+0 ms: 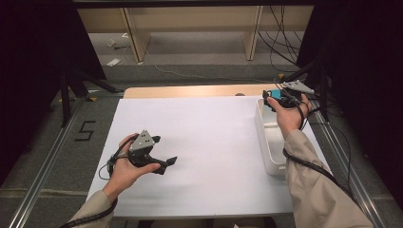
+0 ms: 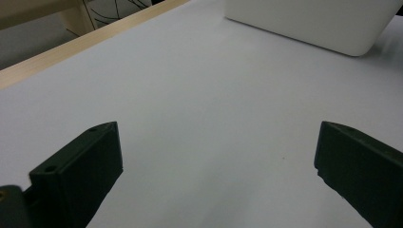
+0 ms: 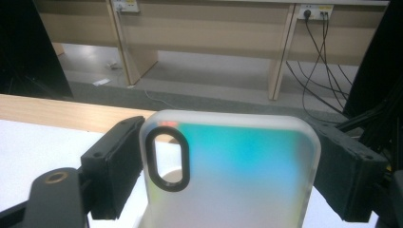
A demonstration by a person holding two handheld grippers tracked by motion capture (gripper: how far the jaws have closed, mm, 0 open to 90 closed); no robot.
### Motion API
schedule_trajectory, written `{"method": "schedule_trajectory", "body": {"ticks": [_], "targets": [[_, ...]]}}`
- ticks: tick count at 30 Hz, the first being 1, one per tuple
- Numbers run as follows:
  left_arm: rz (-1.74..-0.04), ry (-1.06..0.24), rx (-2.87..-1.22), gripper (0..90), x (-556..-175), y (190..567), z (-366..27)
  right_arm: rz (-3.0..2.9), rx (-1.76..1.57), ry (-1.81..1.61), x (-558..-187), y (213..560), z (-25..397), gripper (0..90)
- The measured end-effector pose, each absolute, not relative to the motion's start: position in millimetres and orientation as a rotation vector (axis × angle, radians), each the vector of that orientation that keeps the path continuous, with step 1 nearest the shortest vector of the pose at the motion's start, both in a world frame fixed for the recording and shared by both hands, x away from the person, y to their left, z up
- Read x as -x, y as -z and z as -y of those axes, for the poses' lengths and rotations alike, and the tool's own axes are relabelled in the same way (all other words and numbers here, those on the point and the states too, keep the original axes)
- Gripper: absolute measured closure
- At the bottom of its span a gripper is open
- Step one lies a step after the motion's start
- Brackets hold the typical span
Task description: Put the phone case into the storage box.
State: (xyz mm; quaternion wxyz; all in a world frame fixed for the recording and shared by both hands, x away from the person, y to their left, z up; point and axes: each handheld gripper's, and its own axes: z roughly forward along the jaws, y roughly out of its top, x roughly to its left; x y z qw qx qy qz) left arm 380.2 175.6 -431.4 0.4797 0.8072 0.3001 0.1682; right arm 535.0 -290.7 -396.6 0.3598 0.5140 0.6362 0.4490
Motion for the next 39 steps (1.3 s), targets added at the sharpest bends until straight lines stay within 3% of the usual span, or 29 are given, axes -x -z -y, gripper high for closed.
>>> {"method": "schedule_trajectory", "body": {"ticks": [39], "targets": [[-0.731, -0.409, -1.969, 1.4, -380, 432, -175, -1.658, -1.335, -1.128, -545, 402, 288, 18.9]]}}
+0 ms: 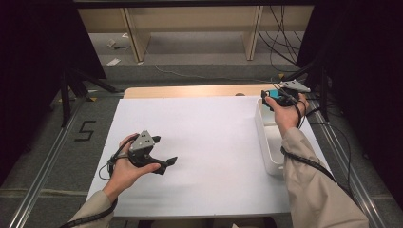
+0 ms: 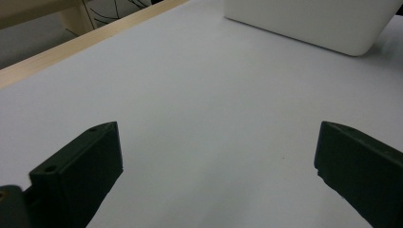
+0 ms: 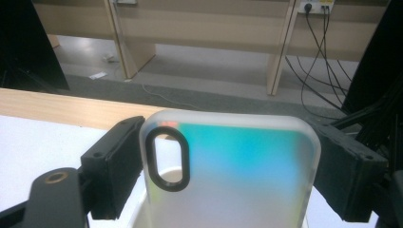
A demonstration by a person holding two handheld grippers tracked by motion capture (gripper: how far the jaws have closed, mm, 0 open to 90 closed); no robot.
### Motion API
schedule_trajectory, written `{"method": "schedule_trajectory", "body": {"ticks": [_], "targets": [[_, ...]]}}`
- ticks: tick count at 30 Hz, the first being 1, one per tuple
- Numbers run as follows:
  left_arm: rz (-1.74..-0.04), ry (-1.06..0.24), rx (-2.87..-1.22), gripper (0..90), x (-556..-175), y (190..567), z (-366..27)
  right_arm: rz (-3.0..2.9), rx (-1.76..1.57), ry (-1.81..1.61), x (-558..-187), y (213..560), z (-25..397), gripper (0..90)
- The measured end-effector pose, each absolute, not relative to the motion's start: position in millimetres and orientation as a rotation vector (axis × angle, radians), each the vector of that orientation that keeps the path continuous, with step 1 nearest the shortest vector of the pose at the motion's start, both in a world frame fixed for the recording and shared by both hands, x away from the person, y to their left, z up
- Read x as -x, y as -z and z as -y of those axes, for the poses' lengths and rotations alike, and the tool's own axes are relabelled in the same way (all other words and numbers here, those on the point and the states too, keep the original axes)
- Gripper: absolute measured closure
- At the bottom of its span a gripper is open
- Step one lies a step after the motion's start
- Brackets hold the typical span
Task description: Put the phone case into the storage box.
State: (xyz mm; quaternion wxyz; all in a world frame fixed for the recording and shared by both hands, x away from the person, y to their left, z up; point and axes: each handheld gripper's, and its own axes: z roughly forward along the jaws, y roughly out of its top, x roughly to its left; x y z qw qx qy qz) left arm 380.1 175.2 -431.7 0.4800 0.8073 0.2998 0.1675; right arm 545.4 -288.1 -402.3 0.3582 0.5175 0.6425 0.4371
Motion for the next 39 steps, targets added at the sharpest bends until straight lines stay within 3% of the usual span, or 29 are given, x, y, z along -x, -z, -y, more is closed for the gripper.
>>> {"method": "schedule_trajectory", "body": {"ticks": [39], "targets": [[-0.729, -0.407, -1.971, 1.4, -380, 432, -175, -1.659, -1.352, -1.105, -556, 408, 286, 18.8]]}}
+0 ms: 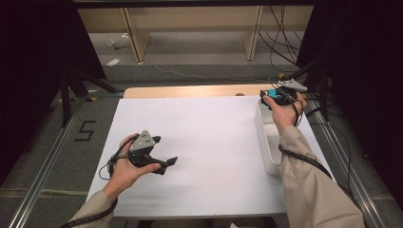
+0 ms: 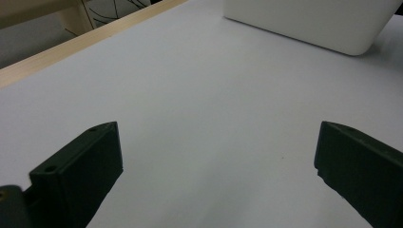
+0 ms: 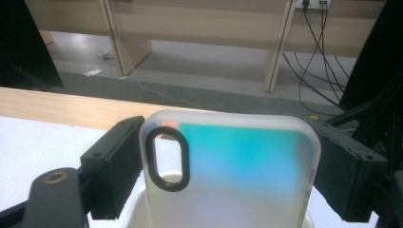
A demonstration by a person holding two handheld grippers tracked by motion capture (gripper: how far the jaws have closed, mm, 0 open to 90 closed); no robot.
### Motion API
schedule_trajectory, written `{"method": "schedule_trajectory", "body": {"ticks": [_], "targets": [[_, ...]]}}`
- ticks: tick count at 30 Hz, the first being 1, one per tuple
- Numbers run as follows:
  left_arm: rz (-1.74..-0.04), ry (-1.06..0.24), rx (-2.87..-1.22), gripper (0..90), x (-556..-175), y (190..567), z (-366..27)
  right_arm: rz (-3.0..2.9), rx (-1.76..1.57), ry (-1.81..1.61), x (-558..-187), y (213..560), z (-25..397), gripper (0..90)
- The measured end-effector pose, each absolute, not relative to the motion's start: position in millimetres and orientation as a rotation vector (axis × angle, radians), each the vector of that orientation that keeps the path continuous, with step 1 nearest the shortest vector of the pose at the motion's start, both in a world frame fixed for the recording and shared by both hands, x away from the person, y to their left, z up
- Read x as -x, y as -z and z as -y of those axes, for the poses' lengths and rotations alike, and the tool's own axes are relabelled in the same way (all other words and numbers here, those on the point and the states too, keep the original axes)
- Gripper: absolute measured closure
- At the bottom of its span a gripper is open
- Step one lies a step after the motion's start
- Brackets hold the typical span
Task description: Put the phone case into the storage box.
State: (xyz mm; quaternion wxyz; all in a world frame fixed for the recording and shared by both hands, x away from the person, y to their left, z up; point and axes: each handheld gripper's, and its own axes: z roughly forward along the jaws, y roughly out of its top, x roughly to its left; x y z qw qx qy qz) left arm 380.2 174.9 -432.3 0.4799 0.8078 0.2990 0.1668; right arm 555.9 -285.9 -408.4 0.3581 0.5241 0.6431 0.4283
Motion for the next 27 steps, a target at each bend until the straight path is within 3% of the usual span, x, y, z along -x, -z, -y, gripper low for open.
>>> {"method": "schedule_trajectory", "body": {"ticks": [27], "targets": [[-0.728, -0.406, -1.972, 1.4, -380.4, 432.2, -175.1, -1.662, -1.353, -1.088, -563.1, 414.6, 284.1, 18.6]]}}
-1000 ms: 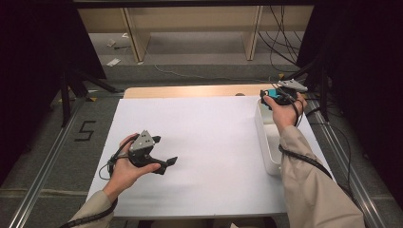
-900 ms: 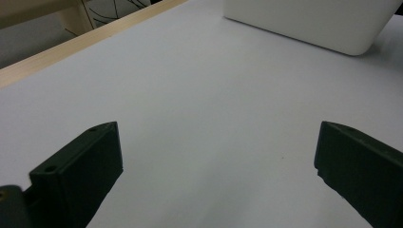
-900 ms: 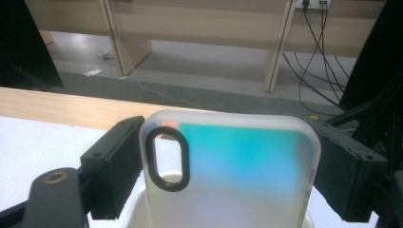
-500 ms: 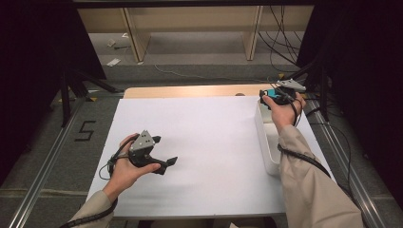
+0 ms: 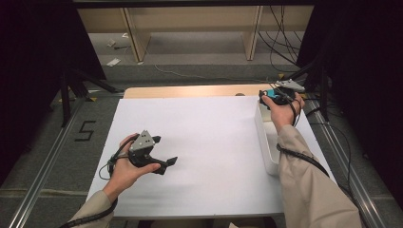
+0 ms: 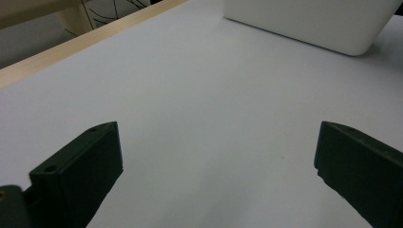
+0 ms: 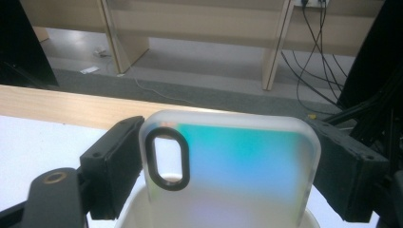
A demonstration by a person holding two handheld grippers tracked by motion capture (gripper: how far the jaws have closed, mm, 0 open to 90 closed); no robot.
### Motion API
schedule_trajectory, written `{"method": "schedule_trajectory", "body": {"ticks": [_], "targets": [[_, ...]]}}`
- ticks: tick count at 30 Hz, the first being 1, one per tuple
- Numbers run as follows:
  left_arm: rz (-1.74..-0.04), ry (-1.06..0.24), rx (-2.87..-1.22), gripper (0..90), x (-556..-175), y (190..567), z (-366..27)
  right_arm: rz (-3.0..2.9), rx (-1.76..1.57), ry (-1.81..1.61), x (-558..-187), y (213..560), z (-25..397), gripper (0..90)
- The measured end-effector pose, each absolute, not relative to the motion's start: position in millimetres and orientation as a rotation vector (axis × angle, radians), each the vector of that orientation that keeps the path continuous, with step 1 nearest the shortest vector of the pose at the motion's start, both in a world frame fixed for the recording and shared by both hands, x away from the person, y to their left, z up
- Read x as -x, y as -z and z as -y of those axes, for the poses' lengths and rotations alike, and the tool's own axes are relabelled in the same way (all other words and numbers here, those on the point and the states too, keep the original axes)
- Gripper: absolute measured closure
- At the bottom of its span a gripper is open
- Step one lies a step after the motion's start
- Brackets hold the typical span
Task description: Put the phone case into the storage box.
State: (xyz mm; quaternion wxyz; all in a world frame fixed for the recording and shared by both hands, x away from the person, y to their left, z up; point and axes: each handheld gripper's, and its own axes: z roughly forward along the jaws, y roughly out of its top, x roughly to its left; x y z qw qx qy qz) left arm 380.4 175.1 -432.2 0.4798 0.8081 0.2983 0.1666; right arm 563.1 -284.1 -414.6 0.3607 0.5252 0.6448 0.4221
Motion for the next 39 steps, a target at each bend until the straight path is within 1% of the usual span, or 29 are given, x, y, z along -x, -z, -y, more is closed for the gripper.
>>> {"method": "schedule_trajectory", "body": {"ticks": [8, 11, 16, 20, 27, 39], "targets": [[-0.728, -0.406, -1.972, 1.5, -380.4, 432.4, -174.7, -1.666, -1.341, -1.098, -565.3, 415.5, 284.4, 17.6], [-0.728, -0.407, -1.971, 1.5, -380.3, 432.6, -174.6, -1.660, -1.339, -1.109, -566.2, 416.4, 284.8, 14.1], [-0.728, -0.409, -1.971, 1.5, -380.2, 432.5, -174.3, -1.664, -1.357, -1.106, -567.8, 419.0, 285.5, 5.4], [-0.727, -0.408, -1.971, 1.5, -380.3, 432.5, -174.4, -1.667, -1.361, -1.114, -568.6, 419.9, 285.9, 2.5], [-0.727, -0.409, -1.971, 1.5, -380.2, 432.6, -174.3, -1.661, -1.362, -1.125, -569.3, 419.1, 285.6, 0.6], [-0.727, -0.409, -1.970, 1.5, -380.2, 432.5, -174.1, -1.622, -1.355, -1.140, -568.2, 414.4, 287.8, 0.5]]}}
